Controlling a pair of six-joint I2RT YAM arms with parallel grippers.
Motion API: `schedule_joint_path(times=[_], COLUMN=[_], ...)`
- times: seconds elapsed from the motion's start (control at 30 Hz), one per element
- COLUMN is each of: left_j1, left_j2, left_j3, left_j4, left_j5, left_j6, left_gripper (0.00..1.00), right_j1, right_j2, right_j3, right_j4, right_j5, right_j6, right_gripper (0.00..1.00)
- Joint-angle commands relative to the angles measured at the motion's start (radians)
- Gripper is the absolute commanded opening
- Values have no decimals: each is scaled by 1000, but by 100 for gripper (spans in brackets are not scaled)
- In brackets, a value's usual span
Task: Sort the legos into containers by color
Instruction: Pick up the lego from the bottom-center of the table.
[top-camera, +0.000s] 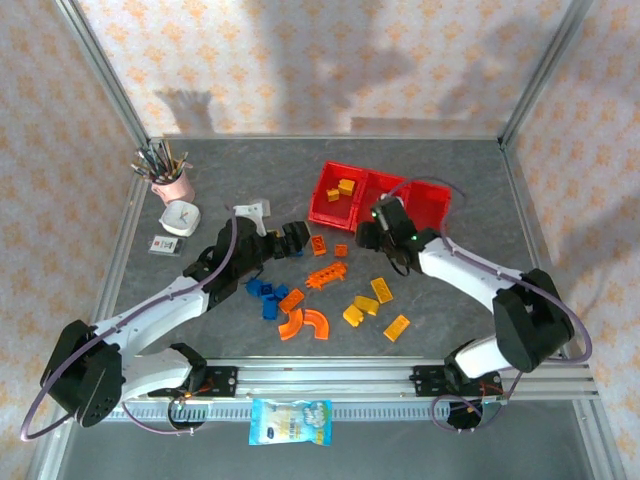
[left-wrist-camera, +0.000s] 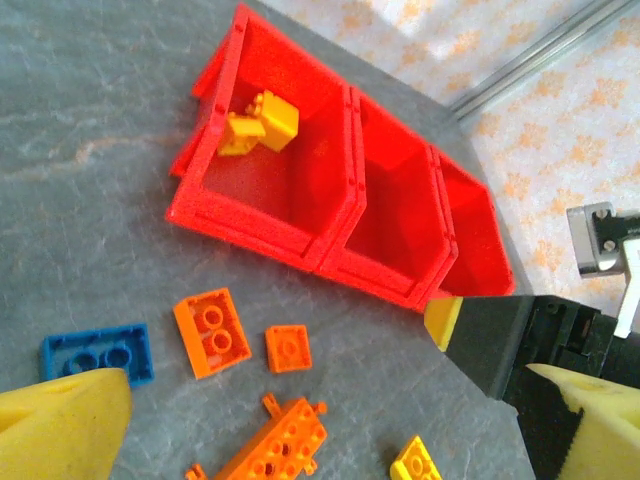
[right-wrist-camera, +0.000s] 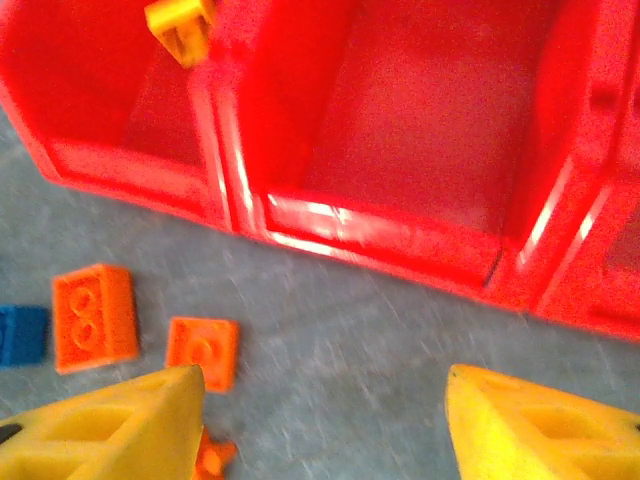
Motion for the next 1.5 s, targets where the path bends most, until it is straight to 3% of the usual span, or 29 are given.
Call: schedule_joint_path(times=[0.0,0.7,1.47], left_j1=[-27,-67,-68], left_j2=[-24,3,33], left_j3=[-40,-89,-69], left_j4=[57,99,97], left_j5=[-37,-89,-83], left_j6=[-65,-109,-93], left_gripper=[99,99,99], right_j1=[3,104,129], right_j2=[-46,-61,-1], right_j3=[-71,-244,-197], right_j4=[-17,-48,-91], right_j5=[-21,-29,43], right_j6=[63,176,138], right_gripper=[66,67,42])
